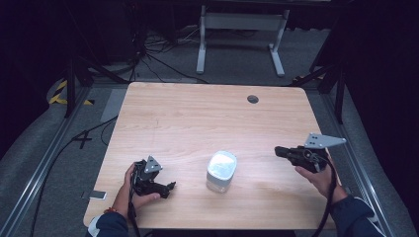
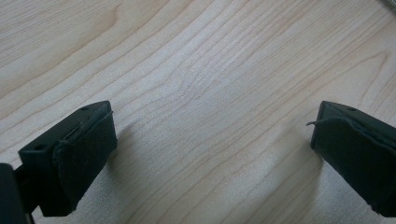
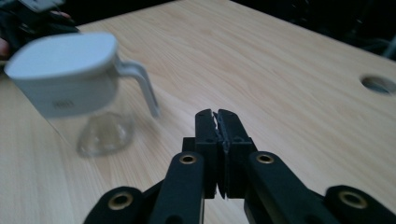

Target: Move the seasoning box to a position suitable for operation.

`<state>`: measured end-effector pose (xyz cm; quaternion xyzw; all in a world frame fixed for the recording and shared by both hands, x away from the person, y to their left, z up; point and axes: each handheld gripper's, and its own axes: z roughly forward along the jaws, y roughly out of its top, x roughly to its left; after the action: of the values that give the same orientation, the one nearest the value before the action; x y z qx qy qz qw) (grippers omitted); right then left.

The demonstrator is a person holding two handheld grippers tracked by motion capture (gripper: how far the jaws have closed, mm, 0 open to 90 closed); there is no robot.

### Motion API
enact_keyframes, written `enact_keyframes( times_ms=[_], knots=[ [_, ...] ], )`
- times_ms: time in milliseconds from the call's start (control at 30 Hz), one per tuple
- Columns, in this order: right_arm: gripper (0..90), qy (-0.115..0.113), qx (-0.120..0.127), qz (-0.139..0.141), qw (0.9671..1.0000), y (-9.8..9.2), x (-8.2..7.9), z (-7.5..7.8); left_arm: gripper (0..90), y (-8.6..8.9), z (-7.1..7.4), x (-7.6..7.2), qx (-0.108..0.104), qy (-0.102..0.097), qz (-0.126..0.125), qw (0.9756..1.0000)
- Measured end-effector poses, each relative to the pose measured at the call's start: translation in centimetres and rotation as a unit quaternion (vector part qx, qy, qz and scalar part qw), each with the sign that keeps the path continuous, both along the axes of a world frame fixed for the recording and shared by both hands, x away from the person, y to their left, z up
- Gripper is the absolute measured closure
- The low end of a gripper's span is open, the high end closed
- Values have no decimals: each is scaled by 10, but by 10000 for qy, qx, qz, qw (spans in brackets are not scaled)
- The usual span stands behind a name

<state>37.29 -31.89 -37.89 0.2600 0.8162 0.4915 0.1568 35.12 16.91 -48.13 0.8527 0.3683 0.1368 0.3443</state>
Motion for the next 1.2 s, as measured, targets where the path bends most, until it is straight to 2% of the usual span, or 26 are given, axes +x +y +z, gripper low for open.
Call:
enact_keyframes(
  times_ms=[133,167,200,333,467,633,767,1200],
  knots=[
    [899,-161,8,426,9990,36,3,14,5,0,0,0,1,2,-1,10000],
    [899,-161,8,426,9990,36,3,14,6,0,0,0,1,2,-1,10000],
    [900,-230,-37,645,9976,52,3,17,5,0,0,0,1,3,-1,10000],
    [900,-237,-124,973,9949,79,2,19,5,0,0,0,2,2,-1,10000],
    [900,-235,-177,1140,9930,98,2,18,6,0,0,0,3,4,-1,10000],
    [900,-221,-110,1285,9914,109,3,19,7,0,0,0,24,-46,14,10000],
    [900,-246,-222,1363,9901,117,3,17,6,0,0,0,26,-44,12,10000],
    [900,-130,-383,1255,9913,123,15,6,7,1,0,0,21,-18,-34,10000]
  ],
)
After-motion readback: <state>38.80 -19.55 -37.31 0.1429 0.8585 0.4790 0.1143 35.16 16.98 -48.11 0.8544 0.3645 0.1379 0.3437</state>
